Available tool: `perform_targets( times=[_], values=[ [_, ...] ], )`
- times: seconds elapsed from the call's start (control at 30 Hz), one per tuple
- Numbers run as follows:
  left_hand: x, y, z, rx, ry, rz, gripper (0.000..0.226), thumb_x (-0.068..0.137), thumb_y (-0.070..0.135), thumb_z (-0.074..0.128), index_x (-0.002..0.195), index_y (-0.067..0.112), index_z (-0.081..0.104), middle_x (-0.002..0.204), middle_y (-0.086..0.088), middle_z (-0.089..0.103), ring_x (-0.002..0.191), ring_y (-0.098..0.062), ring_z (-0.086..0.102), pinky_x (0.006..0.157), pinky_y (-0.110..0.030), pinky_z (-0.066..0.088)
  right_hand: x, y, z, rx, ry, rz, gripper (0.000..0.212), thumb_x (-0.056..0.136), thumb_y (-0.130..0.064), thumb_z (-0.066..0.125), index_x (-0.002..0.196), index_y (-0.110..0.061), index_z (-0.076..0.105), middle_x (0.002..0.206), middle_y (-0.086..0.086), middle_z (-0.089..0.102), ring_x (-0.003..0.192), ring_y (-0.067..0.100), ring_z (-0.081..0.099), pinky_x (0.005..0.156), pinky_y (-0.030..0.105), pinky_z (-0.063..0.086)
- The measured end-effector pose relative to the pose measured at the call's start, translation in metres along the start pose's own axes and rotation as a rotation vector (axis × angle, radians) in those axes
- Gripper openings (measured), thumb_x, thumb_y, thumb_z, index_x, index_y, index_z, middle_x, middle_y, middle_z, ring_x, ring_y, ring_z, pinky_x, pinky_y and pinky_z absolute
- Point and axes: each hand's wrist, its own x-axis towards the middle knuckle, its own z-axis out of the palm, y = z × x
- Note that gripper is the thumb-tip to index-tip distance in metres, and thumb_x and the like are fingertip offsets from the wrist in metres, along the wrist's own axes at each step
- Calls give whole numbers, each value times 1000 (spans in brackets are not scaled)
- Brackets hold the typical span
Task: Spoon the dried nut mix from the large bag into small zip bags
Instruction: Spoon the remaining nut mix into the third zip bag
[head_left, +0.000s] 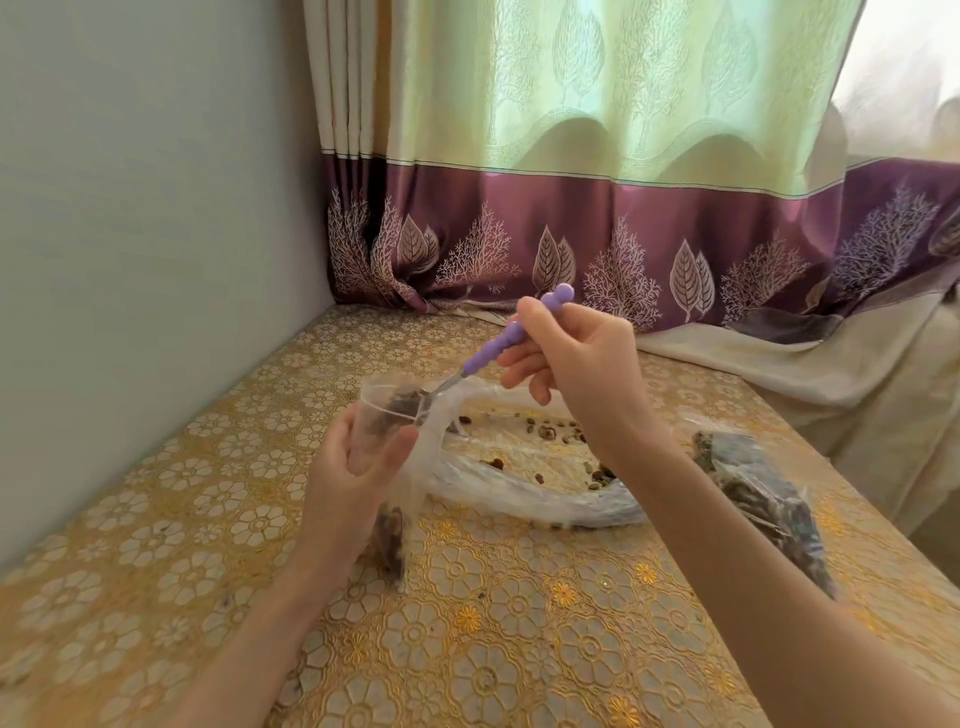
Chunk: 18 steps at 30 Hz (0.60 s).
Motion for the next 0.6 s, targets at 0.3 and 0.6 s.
perform_targets(
  times=[0.3,0.6],
  values=[
    [2,-1,-4,-62,25,-4,84,46,80,67,111,29,54,99,11,69,91,-9,67,72,-28,54,-4,7,-2,4,49,-105,27,95,-9,51,72,-2,64,60,1,70,49,12,60,40,19,43],
    [3,-1,-5,-74,59,-15,71,47,79,68,103,39,55,101,13,68,92,-9,67,79,-40,56,5,38,-42,235,367,298,29,97,-14,50,73,-2,63,59,6,66,49,11,58,43,15,44]
  ],
)
